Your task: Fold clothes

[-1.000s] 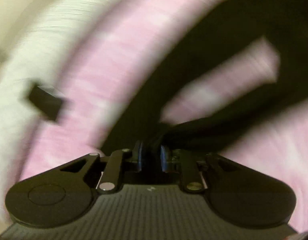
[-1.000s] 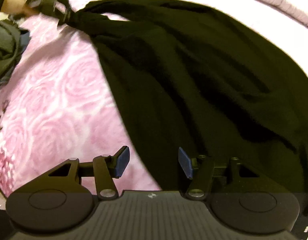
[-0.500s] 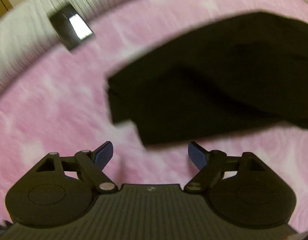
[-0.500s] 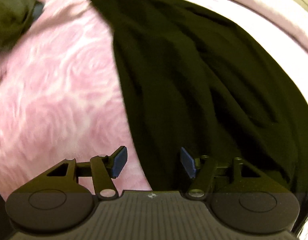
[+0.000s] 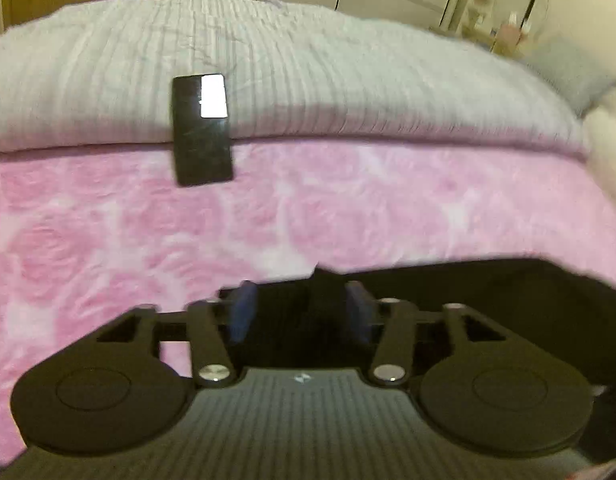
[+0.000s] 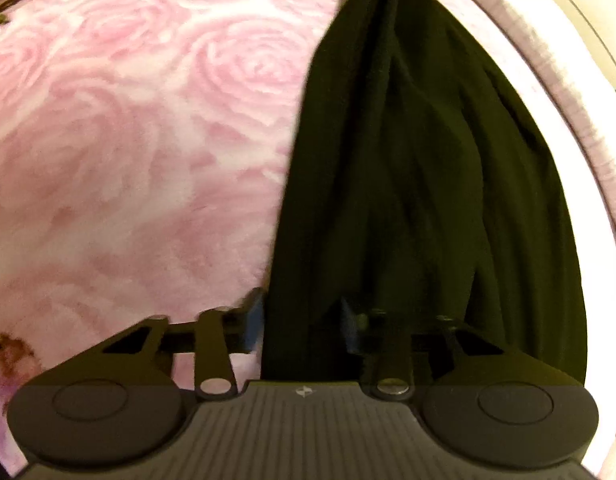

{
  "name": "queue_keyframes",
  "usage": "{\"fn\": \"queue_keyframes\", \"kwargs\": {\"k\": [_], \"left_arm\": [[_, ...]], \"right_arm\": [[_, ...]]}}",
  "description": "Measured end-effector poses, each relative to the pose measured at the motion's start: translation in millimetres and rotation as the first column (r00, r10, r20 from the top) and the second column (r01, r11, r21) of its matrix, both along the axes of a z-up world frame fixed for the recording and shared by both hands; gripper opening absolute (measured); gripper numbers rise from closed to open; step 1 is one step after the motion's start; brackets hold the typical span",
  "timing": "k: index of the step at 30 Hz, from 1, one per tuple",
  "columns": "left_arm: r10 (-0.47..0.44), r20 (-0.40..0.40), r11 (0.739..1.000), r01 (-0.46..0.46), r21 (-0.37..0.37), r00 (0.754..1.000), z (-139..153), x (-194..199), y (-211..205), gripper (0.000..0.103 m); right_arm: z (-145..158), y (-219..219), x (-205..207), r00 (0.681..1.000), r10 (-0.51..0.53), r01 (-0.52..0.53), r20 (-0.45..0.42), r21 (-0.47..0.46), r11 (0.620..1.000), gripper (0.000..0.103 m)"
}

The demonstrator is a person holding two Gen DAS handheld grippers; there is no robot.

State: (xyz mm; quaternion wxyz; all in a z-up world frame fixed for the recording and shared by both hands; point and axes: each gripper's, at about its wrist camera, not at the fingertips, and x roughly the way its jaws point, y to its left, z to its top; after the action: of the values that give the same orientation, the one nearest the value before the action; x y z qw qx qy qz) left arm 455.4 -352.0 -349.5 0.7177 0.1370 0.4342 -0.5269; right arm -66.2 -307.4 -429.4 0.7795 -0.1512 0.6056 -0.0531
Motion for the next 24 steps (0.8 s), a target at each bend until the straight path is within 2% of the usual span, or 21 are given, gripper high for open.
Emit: {"fn": "queue_keyframes", "kwargs": {"k": [1,5,8,9,11,13,14,15,16,17,18,21,24], "left_arm": [[0.003,-0.033,1.0,-0.003,0.015,0.999,-6.4,-3.6,4.2,0.057],[0.02,-0.164,0.997,-0.008,0.074,0.986,-31.9,-18.2,21.1,0.06],[0.038,-0.259,0.993,-0.007,0.119,0.965,-51.1,-29.2,33.8,0.067],[0.058,-0.288,0.992,-0.023,0.124,0.956,-57.4,-30.8,33.2,0.071],[0.108,-0.343,0.989,-0.066,0.13,0.933,-70.6,-32.0,26.1,0.071],[0.142,-0.369,0.987,-0.106,0.117,0.919,-76.8,-33.0,21.0,0.079],[0.16,-0.375,0.986,-0.127,0.113,0.913,-78.7,-33.9,19.5,0.079],[0.177,-0.376,0.983,-0.145,0.113,0.91,-79.6,-33.9,18.3,0.074],[0.181,-0.384,0.983,-0.152,0.105,0.906,-81.4,-33.5,18.0,0.039],[0.169,-0.413,0.985,-0.142,0.095,0.895,-82.1,-32.8,17.7,0.015],[0.173,-0.421,0.985,-0.144,0.099,0.89,-79.6,-33.1,19.1,0.004],[0.177,-0.335,0.984,-0.158,0.085,0.925,-52.3,-41.0,39.7,0.003],[0.21,-0.243,0.977,-0.195,0.082,0.947,-15.7,-45.9,79.3,0.002]], "right_arm": [[0.8,-1.5,0.5,1.0,-0.008,0.008,0.003,-0.006,1.0,0.005],[17.6,-9.4,-5.4,0.997,-0.062,0.06,0.048,0.05,0.997,0.002],[32.9,-14.9,-12.0,0.992,-0.094,0.084,0.086,0.105,0.991,0.002],[41.7,-16.0,-17.9,0.991,-0.088,0.074,0.102,0.135,0.988,0.002],[58.0,-20.9,-30.5,0.986,-0.104,0.074,0.13,0.217,0.974,0.002],[74.0,-24.2,-42.4,0.979,-0.132,0.081,0.158,0.291,0.953,0.002],[81.1,-24.1,-45.5,0.977,-0.131,0.072,0.17,0.314,0.947,0.002],[87.0,-24.0,-47.3,0.976,-0.123,0.059,0.177,0.331,0.942,0.002],[92.3,-23.0,-47.6,0.977,-0.116,0.048,0.18,0.344,0.938,0.002],[96.5,-25.7,-48.5,0.977,-0.113,0.042,0.181,0.355,0.934,0.002],[99.7,-28.6,-48.9,0.977,-0.114,0.041,0.18,0.363,0.931,0.002],[106.5,-18.8,-52.0,0.98,-0.102,0.035,0.173,0.351,0.936,0.002],[110.9,-6.9,-50.3,0.982,-0.094,0.032,0.165,0.345,0.938,0.002]]}}
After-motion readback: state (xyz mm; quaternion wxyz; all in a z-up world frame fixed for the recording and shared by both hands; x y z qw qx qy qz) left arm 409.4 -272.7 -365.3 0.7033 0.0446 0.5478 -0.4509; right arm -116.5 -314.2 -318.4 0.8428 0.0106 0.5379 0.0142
